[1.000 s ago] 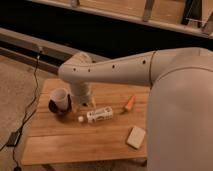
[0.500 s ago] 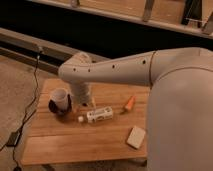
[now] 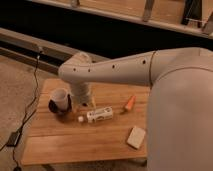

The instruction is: Stand the bottle upright

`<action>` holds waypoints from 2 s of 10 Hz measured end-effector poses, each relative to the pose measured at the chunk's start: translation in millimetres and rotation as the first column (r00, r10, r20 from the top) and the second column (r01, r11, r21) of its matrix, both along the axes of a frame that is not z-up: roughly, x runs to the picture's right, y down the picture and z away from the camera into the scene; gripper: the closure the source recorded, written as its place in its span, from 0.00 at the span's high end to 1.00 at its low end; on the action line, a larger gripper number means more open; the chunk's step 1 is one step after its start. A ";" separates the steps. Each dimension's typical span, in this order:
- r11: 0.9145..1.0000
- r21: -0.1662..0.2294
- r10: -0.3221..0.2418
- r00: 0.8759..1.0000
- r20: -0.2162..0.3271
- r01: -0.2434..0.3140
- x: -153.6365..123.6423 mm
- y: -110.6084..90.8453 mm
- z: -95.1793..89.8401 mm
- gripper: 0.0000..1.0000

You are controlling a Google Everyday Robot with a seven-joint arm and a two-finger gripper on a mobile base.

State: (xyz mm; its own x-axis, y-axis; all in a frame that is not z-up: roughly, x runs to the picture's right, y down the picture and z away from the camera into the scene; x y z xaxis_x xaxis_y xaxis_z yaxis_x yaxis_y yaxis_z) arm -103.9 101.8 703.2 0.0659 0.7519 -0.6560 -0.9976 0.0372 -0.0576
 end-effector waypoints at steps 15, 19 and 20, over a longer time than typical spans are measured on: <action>0.947 -0.109 -0.271 0.936 0.224 0.301 45.8 -0.9 53.1 0.65; 0.810 -0.031 -0.545 0.773 0.325 0.585 74.2 -16.1 80.9 0.65; 0.770 -0.008 -0.597 0.725 0.343 0.638 76.6 -17.6 82.6 0.65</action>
